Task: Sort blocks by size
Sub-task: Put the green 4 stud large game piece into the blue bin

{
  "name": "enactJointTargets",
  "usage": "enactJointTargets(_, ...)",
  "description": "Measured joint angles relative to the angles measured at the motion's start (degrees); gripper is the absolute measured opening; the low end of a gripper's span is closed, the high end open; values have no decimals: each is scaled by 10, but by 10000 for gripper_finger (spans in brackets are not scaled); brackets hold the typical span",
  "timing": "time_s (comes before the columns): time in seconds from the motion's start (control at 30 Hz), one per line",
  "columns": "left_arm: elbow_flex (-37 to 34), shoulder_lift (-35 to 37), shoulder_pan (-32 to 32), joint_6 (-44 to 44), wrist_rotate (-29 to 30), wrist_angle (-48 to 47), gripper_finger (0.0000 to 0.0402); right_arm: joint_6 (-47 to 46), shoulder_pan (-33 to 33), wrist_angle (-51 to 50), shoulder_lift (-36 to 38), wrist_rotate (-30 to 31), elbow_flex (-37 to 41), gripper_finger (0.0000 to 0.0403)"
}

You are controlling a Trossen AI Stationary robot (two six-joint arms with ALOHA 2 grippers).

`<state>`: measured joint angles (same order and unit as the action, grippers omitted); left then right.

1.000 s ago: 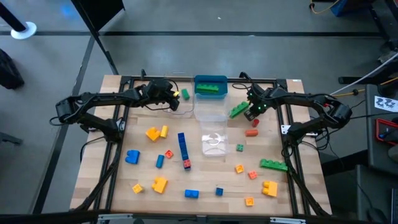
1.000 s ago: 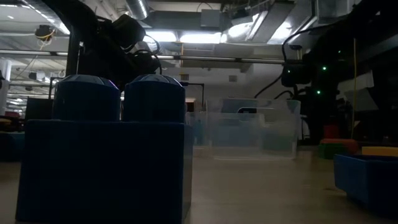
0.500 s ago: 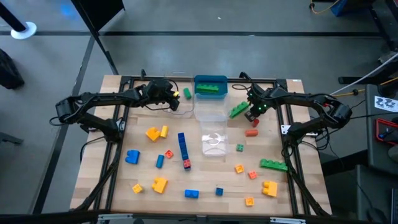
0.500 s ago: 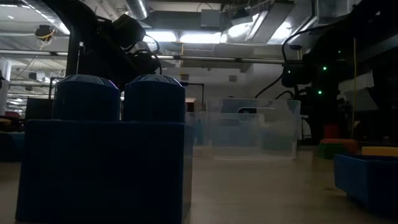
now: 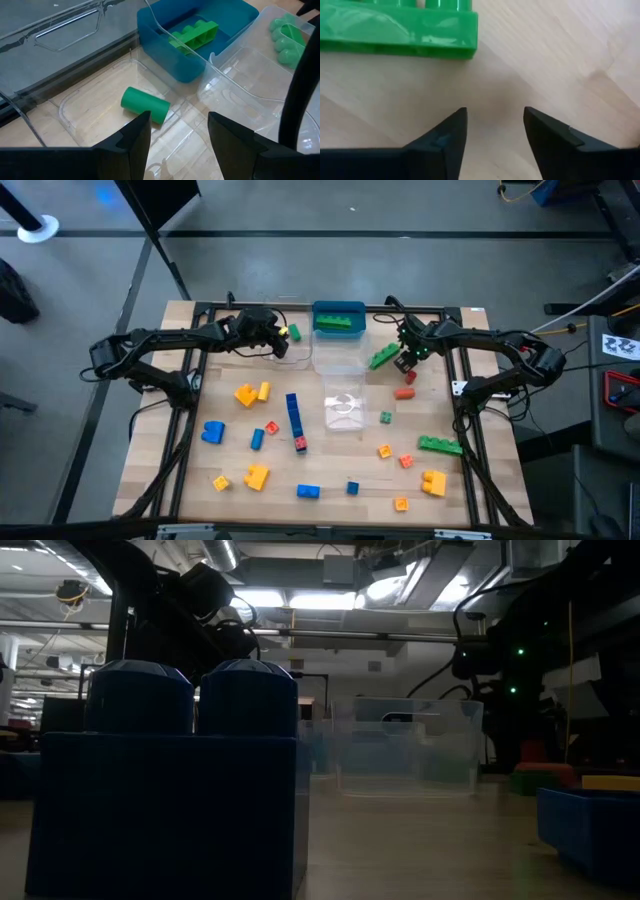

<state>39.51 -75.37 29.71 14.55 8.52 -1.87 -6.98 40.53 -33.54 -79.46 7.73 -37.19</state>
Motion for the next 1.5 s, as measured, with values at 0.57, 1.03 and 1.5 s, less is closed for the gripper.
enactJointTargets(0.57,0,0,0,0,0,0,180,14,0,123,0,3,25,198)
enactJointTargets(1.03,0,0,0,0,0,0,180,42,0,301,-2,3,77,198)
enactJointTargets(1.5,0,0,-1,3,0,0,180,121,0,354,-28,-8,97,198)
